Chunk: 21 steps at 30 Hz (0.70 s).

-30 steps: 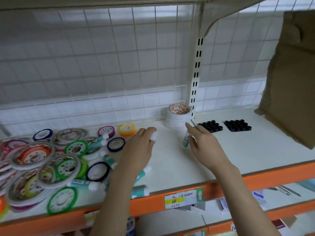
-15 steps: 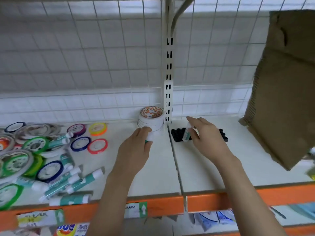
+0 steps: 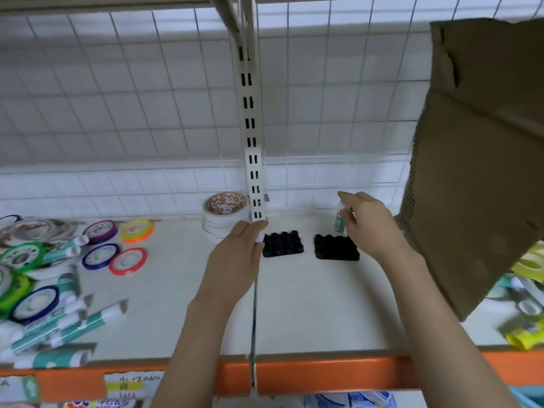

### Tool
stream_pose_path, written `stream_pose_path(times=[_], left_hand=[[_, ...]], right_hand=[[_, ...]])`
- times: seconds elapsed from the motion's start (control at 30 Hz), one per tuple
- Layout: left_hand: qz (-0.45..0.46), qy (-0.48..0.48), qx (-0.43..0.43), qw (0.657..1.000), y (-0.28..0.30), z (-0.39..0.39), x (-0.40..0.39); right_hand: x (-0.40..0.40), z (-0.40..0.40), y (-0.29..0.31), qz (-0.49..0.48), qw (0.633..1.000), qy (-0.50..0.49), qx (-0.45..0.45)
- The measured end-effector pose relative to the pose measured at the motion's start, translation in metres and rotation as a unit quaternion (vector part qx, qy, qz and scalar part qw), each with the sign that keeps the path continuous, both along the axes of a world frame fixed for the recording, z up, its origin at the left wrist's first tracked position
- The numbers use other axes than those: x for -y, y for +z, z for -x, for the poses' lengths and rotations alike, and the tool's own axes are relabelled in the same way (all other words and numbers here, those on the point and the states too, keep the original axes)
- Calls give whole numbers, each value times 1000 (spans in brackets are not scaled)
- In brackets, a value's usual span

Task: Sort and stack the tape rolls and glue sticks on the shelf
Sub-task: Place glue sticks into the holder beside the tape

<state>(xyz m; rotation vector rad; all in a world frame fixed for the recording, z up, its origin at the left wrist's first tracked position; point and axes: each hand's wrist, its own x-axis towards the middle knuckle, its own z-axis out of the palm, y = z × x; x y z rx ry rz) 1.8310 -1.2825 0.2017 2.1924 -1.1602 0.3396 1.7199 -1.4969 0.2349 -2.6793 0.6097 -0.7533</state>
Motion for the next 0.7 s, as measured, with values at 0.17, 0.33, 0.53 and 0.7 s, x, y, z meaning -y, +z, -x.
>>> stream_pose_path(times=[0.17, 0.33, 0.53, 0.7], left_hand=[[-1, -17, -10, 1000, -1, 3, 18], [-8, -8, -8, 1000, -3, -2, 23], [-2, 35, 8, 999, 1, -8, 12], [6, 45, 18, 999, 5, -12, 5]], right_hand=[[17, 1, -5, -10, 999, -9, -39], [11, -16, -7, 0, 999, 25, -46], [2, -40, -9, -6, 996, 53, -68], [-2, -52, -10, -9, 995, 69, -71]])
